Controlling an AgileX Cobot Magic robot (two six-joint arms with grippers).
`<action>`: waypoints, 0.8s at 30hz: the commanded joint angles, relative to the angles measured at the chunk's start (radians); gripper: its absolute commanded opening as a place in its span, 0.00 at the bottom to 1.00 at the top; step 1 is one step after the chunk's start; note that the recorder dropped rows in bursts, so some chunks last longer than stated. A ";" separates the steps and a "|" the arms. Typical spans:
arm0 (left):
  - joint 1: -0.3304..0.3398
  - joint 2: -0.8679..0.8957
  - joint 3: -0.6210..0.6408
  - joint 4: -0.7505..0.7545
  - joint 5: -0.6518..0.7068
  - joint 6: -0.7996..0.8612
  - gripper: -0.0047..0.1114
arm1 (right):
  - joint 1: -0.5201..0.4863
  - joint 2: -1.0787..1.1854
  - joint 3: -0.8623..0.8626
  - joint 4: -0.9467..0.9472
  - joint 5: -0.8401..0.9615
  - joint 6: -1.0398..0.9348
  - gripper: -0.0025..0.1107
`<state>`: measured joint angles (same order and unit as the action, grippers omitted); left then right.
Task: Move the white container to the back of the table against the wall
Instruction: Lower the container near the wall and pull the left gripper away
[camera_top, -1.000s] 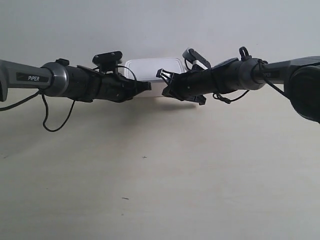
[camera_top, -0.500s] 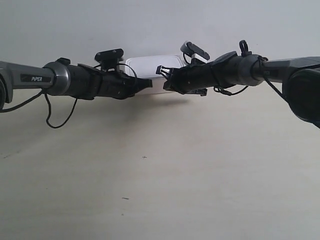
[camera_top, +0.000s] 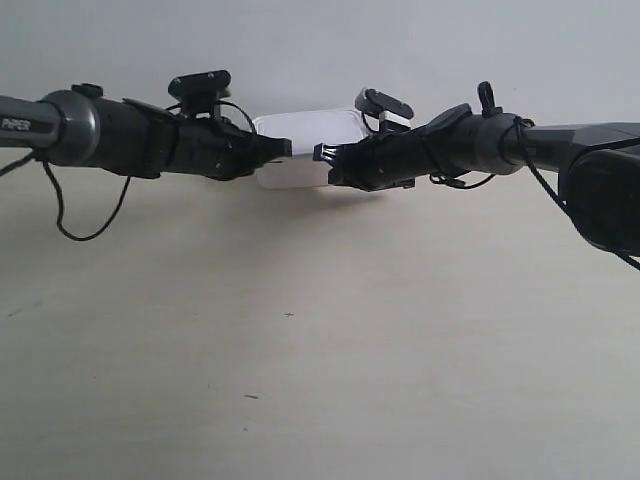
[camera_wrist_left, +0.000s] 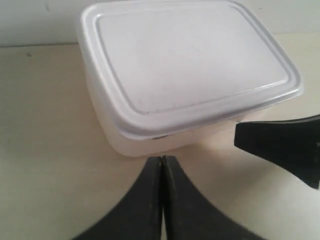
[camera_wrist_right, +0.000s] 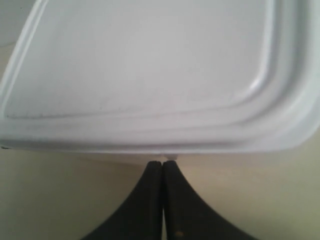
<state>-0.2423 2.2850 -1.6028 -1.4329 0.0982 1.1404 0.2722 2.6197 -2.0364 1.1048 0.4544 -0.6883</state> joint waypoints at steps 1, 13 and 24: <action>-0.001 -0.137 0.155 -0.002 0.005 -0.073 0.04 | -0.006 -0.003 -0.006 -0.005 -0.024 -0.093 0.02; -0.086 -0.447 0.559 0.017 0.001 -0.179 0.04 | -0.004 -0.003 -0.006 0.238 0.010 -0.389 0.02; -0.126 -0.747 0.806 0.017 0.000 -0.181 0.04 | -0.004 -0.003 -0.006 0.247 0.034 -0.392 0.02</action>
<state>-0.3638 1.6104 -0.8415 -1.4174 0.1029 0.9688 0.2706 2.6197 -2.0364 1.3400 0.4744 -1.0700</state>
